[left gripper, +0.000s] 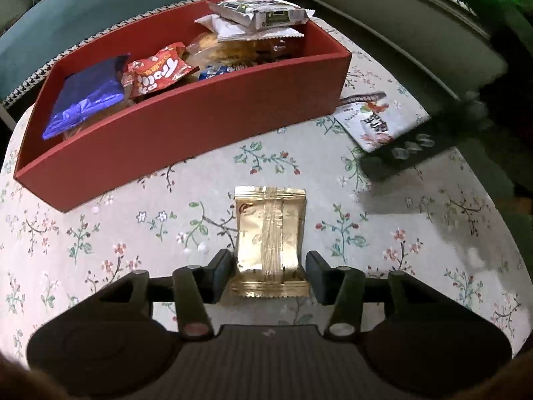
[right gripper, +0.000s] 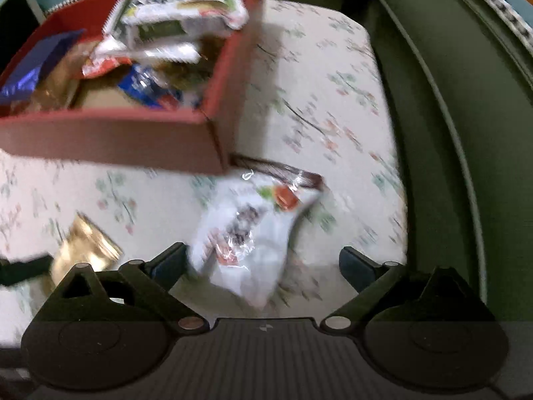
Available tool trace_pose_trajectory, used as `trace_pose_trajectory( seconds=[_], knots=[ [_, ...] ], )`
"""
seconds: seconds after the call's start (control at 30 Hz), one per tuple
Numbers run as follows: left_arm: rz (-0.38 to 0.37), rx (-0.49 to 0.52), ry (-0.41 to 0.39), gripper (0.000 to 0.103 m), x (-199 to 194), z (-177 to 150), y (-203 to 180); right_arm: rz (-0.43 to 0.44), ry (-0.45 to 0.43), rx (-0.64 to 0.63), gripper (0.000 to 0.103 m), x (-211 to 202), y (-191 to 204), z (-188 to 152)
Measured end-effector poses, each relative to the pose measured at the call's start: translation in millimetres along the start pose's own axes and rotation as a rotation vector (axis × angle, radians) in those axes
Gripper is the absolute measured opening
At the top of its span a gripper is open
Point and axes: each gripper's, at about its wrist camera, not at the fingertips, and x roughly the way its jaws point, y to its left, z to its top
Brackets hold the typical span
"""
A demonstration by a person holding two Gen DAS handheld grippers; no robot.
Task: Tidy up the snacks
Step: 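Grasp the gold foil pack with the left gripper while the right grasps the white nut bag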
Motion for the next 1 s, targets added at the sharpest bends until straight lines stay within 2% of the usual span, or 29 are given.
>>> trace_pose_trajectory(
  seconds=[0.07, 0.13, 0.3, 0.5, 0.53, 0.6, 0.7, 1.0],
  knots=[
    [0.002, -0.006, 0.001, 0.094, -1.5, -0.4, 1.4, -0.009, 0.011, 0.001, 0.097, -6.2, -6.0, -8.5],
    [-0.003, -0.02, -0.007, 0.094, -3.6, 1.0, 3.1, -0.011, -0.023, 0.01, 0.097, -16.7, -10.8, -12.5],
    [-0.009, -0.062, -0.017, 0.099, 0.3, 7.9, 6.8, 0.016, -0.093, -0.012, 0.098, -25.4, -0.3, 8.2],
    [0.036, -0.049, -0.023, 0.103, 7.5, 11.6, 0.4, -0.003, -0.039, -0.055, 0.096, 3.2, 15.6, 20.4],
    [0.039, -0.049, -0.022, 0.103, 7.9, 11.7, -0.3, 0.009, -0.035, -0.041, 0.095, 2.4, 12.5, 20.0],
    [0.04, -0.047, -0.022, 0.096, 7.2, 11.5, -0.1, 0.033, -0.04, -0.004, 0.079, -1.1, 4.3, 17.1],
    [0.034, -0.052, -0.016, 0.089, 2.7, 7.3, 1.0, 0.041, -0.053, 0.003, 0.063, -7.4, -4.0, 10.4],
    [0.053, -0.034, -0.01, 0.089, -9.6, -16.1, -9.5, 0.057, -0.036, -0.095, 0.062, -30.0, 10.3, -34.7]
  ],
)
